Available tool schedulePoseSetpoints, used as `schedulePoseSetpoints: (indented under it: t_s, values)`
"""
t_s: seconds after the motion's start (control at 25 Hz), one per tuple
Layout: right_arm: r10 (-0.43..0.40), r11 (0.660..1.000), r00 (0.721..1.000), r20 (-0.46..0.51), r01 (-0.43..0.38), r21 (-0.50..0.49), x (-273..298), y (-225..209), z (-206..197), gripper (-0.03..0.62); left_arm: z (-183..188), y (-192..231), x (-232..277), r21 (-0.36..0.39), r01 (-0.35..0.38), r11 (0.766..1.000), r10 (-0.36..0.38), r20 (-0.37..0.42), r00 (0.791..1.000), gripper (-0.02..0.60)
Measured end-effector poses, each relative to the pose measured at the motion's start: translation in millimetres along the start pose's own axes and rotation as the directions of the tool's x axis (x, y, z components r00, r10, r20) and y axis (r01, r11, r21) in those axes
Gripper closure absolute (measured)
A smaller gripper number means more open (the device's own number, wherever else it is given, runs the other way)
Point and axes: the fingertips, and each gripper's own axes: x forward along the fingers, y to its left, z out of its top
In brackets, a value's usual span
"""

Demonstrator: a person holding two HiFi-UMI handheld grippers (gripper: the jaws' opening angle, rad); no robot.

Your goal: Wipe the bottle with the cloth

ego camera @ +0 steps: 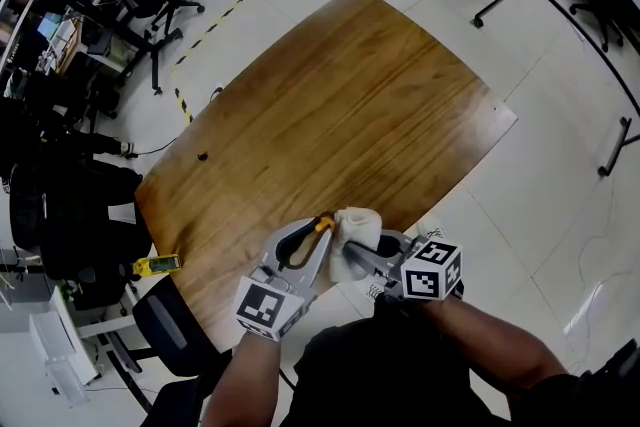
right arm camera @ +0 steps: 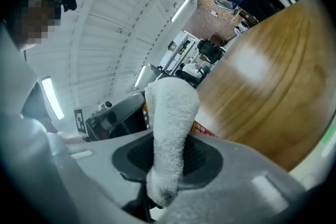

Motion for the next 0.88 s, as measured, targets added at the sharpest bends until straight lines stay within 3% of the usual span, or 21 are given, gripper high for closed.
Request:
schedulePoseSetpoints:
  t_s: [0.16, 0.36, 0.56, 0.88]
  values:
    - [-0.022, 0.998, 1.0, -0.02, 0.024, 0.064, 2.4, -7.3, -13.1, 0.516, 0.3, -2.6, -1.4, -0.003, 0.026, 1.0, -0.026, 0.04, 0.999, 0.501]
    - [-0.072, 0.984, 0.996, -0.043, 0.078, 0.161, 3.4, -22.0, -24.8, 0.516, 2.0, -3.1, 0.7, 0.0, 0.016, 1.0, -0.016, 0.015, 1.0, 0.502]
    - [-0.153, 0.941, 0.984, -0.094, 0.173, 0.289, 3.6, -40.5, -40.5, 0.516, -1.4, -4.8, -1.1, 0.018, 0.044, 0.999, -0.045, 0.044, 0.998, 0.502]
    - [-0.243, 0.895, 0.957, -0.159, 0.284, 0.343, 3.5, -52.4, -51.2, 0.516, -3.3, -2.4, -1.3, 0.03, 0.05, 0.998, -0.051, 0.032, 0.998, 0.5]
